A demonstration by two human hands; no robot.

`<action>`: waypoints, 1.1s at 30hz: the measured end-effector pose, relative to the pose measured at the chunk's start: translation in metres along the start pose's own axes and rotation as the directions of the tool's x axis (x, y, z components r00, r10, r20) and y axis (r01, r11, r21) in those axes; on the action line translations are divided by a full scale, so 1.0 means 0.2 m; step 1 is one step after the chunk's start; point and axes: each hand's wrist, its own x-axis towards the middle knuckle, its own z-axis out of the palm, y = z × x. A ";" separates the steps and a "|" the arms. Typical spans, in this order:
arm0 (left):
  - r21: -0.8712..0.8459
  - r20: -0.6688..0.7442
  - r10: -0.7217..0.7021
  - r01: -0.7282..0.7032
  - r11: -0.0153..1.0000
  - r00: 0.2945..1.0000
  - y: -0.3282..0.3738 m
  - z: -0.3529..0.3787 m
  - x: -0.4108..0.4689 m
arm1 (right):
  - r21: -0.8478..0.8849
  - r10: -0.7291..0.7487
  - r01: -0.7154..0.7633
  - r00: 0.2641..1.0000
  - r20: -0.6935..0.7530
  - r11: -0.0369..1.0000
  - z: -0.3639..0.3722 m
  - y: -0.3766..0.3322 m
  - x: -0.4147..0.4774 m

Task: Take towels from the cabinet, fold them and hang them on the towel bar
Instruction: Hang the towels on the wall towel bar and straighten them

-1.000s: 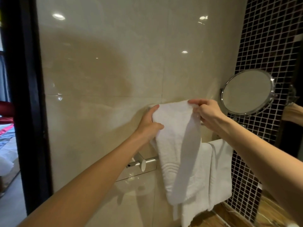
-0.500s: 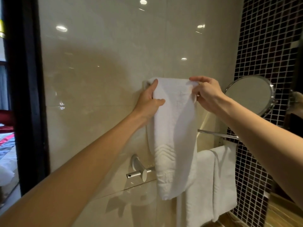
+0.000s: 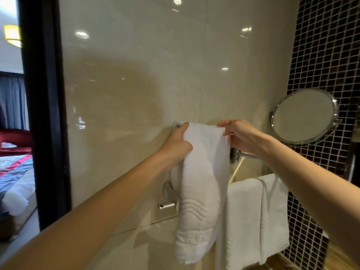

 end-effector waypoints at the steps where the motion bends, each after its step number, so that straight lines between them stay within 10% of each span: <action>1: -0.004 0.009 -0.023 0.023 1.000 1.000 -0.02 0.01 -0.02 | -0.004 0.023 -0.022 0.999 0.032 1.000 0.00 0.03 0.01; 19: 0.136 0.021 -0.435 0.428 0.893 0.900 -0.22 0.13 -0.24 | -0.425 0.327 -0.285 0.944 0.028 0.859 0.01 0.46 -0.05; 27: 0.369 -0.066 -0.300 0.302 0.879 0.952 -0.23 0.12 -0.22 | -0.570 0.183 -0.171 0.982 -0.037 0.803 0.03 0.55 -0.06; 33: 0.800 -0.115 -0.130 0.169 0.575 0.985 -0.29 0.16 -0.25 | -0.660 0.080 0.013 0.991 0.110 0.752 0.05 0.58 -0.10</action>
